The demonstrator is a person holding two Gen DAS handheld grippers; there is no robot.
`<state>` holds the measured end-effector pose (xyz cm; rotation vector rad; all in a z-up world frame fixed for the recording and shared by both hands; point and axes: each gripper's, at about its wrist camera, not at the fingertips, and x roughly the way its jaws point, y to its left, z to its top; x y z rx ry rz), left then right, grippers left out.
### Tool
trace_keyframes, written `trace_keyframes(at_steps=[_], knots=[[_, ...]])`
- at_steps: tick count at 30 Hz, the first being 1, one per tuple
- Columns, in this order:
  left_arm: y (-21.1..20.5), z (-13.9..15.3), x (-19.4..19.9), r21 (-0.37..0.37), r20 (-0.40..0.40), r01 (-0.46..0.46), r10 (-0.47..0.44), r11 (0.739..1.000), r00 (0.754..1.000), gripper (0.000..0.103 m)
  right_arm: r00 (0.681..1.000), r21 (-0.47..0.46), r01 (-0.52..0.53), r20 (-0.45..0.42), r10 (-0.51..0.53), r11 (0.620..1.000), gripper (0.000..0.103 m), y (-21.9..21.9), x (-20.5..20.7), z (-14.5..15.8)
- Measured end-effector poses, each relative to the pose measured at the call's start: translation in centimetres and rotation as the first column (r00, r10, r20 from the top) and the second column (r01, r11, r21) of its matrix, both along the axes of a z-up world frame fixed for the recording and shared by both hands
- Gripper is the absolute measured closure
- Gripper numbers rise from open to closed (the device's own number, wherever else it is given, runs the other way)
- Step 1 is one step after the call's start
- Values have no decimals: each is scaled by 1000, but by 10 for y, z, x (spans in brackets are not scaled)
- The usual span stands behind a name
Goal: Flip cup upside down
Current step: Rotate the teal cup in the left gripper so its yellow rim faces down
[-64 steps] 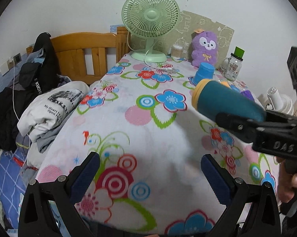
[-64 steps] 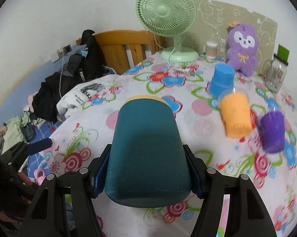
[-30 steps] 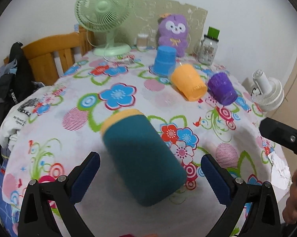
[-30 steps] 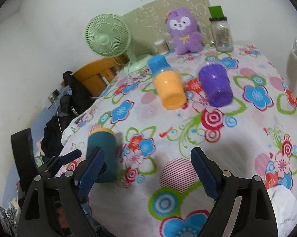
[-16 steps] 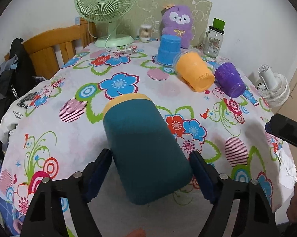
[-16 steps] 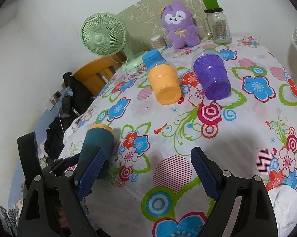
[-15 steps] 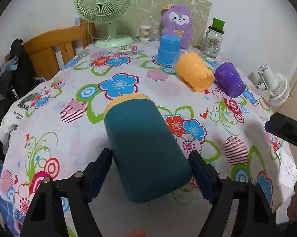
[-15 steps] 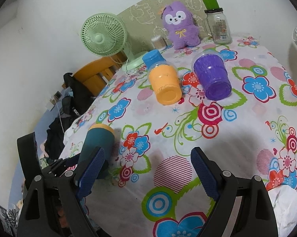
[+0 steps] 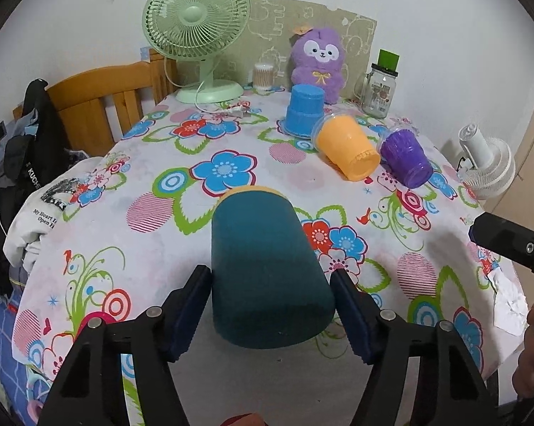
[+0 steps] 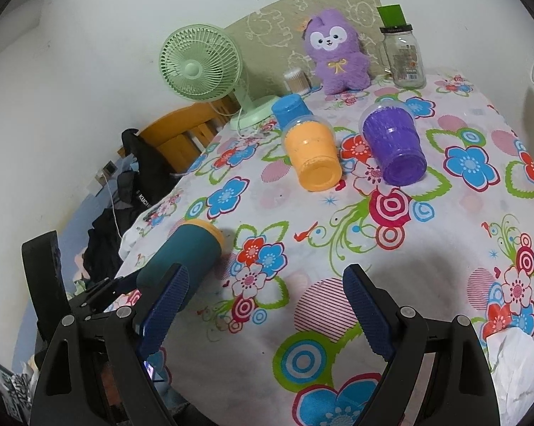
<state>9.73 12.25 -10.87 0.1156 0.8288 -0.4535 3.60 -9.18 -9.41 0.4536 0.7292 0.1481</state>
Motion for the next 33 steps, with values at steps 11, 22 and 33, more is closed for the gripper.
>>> trace_keyframes(at_steps=[11, 22, 33], knots=[[8, 13, 1, -16, 36, -13, 14, 1000, 999, 33, 1000, -14, -18, 1, 18, 1000, 13, 7, 4, 3], [13, 22, 0, -27, 60, -23, 24, 999, 998, 34, 1000, -17, -25, 3, 25, 1000, 13, 10, 4, 3], [17, 32, -1, -35, 80, -29, 31, 999, 996, 34, 999, -28, -36, 2, 36, 999, 13, 16, 5, 4]])
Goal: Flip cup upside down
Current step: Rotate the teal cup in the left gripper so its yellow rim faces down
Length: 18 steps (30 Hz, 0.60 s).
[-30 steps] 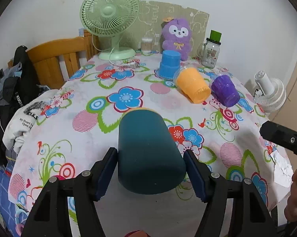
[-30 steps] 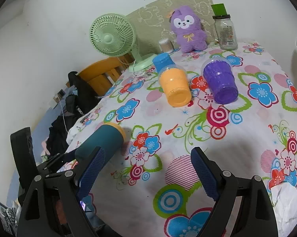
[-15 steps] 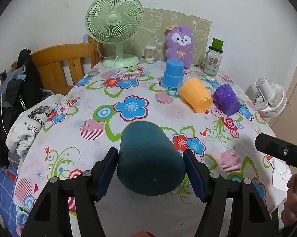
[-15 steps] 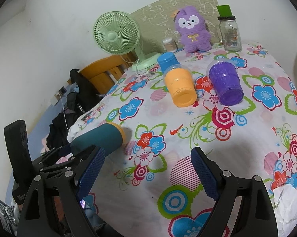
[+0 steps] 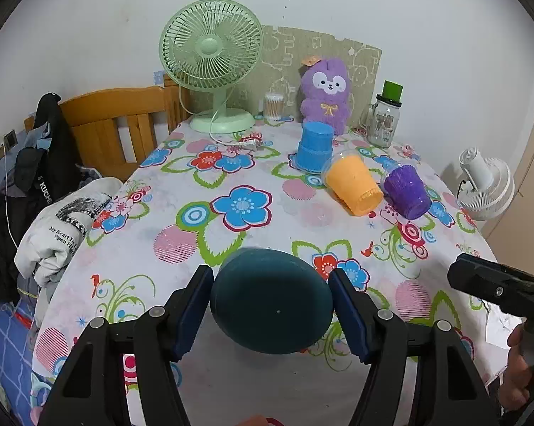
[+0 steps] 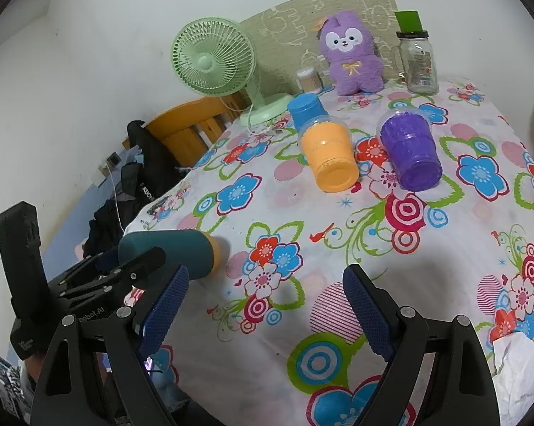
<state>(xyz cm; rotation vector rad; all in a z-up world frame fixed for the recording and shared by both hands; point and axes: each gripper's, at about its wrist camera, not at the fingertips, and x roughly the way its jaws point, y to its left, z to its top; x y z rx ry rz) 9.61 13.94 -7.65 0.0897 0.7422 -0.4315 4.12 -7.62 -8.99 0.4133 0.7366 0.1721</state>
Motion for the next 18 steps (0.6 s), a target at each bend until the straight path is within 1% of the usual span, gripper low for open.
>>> trace_keyframes(at_steps=[18], knots=[[6, 26, -4, -24, 53, 3, -2, 1000, 999, 35, 999, -17, -38, -9, 38, 999, 13, 18, 3, -2]])
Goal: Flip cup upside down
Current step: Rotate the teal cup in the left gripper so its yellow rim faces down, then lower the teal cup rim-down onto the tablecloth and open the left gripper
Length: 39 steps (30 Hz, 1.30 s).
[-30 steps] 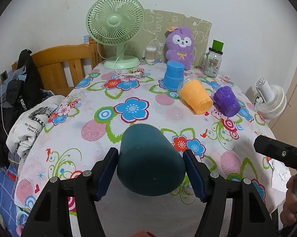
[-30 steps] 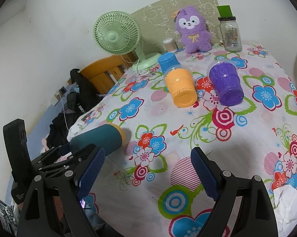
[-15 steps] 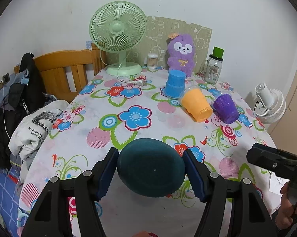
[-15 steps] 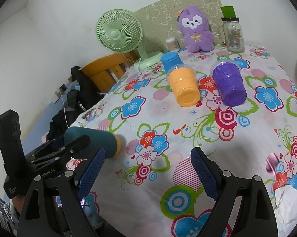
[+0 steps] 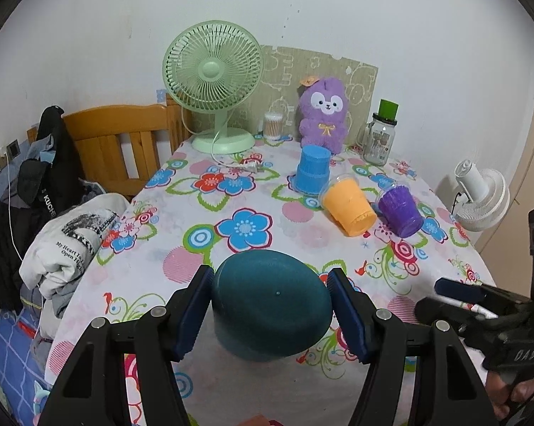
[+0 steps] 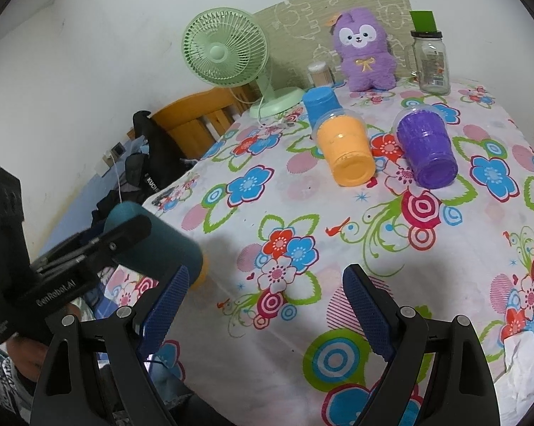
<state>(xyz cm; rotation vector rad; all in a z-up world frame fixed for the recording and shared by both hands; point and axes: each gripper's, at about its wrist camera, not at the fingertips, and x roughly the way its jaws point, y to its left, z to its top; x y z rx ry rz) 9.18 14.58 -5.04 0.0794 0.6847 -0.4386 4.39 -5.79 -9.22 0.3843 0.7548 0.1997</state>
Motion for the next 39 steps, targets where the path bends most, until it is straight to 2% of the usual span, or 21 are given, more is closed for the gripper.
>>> trace_keyframes(at_steps=[10, 16, 39], knots=[[1, 22, -4, -22, 43, 8, -7, 1000, 999, 36, 1000, -100, 5, 6, -4, 995, 13, 17, 3, 1], [1, 31, -6, -29, 62, 7, -5, 1000, 998, 36, 1000, -118, -5, 14, 7, 993, 13, 24, 3, 3], [-4, 3, 10, -10, -22, -7, 7, 1000, 1000, 38, 1000, -129, -18, -20, 15, 991, 13, 26, 8, -5]])
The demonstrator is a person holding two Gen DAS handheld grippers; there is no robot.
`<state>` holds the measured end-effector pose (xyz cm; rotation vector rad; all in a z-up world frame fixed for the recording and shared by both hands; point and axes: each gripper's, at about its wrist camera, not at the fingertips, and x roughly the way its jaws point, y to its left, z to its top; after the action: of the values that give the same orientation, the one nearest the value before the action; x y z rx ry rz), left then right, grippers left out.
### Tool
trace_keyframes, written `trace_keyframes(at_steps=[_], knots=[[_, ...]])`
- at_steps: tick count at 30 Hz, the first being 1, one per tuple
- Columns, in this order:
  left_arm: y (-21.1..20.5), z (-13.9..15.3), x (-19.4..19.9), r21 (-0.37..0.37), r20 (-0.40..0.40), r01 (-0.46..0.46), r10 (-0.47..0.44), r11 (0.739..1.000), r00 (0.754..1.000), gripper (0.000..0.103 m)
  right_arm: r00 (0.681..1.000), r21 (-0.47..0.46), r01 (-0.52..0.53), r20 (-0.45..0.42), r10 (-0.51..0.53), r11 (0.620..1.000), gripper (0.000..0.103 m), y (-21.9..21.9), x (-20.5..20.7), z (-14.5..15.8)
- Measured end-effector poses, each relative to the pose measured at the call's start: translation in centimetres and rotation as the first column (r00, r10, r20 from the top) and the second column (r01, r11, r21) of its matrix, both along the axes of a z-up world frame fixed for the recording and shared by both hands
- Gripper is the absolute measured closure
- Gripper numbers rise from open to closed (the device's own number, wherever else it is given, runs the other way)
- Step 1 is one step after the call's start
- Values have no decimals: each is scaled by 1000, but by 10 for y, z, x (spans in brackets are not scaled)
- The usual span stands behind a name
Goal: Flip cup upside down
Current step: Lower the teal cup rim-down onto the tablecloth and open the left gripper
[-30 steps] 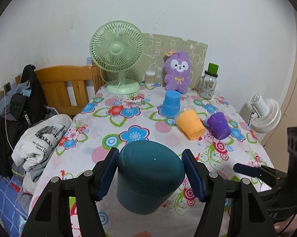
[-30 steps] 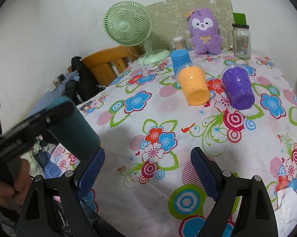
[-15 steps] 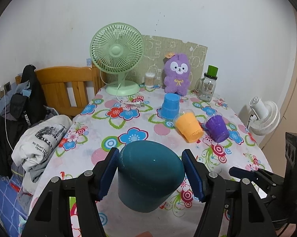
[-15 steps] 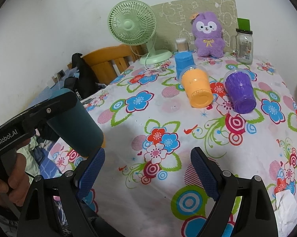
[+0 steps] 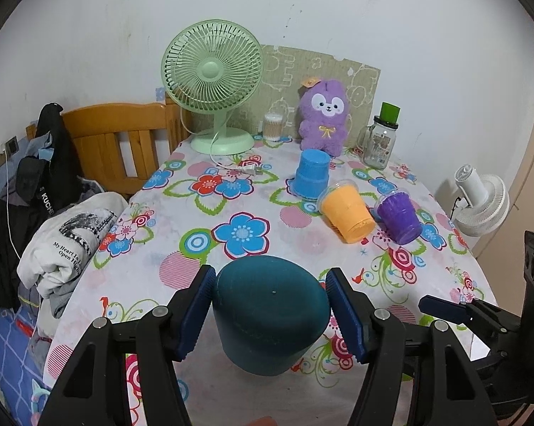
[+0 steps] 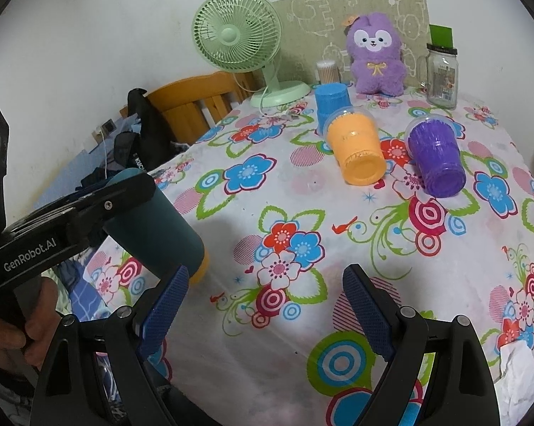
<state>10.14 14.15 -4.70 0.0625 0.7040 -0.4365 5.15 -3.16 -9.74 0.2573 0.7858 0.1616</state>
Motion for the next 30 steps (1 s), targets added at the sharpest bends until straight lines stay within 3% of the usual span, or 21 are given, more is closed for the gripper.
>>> trace_keyframes(at_steps=[1, 30], knots=[[0, 0, 0, 0, 1, 1, -1, 1000, 1000, 42, 1000, 1, 0, -2, 0, 1000, 13, 0, 1, -1], [9, -3, 6, -10, -4, -3, 3, 1000, 1000, 39, 1000, -8, -8, -7, 8, 1000, 13, 7, 5, -1]])
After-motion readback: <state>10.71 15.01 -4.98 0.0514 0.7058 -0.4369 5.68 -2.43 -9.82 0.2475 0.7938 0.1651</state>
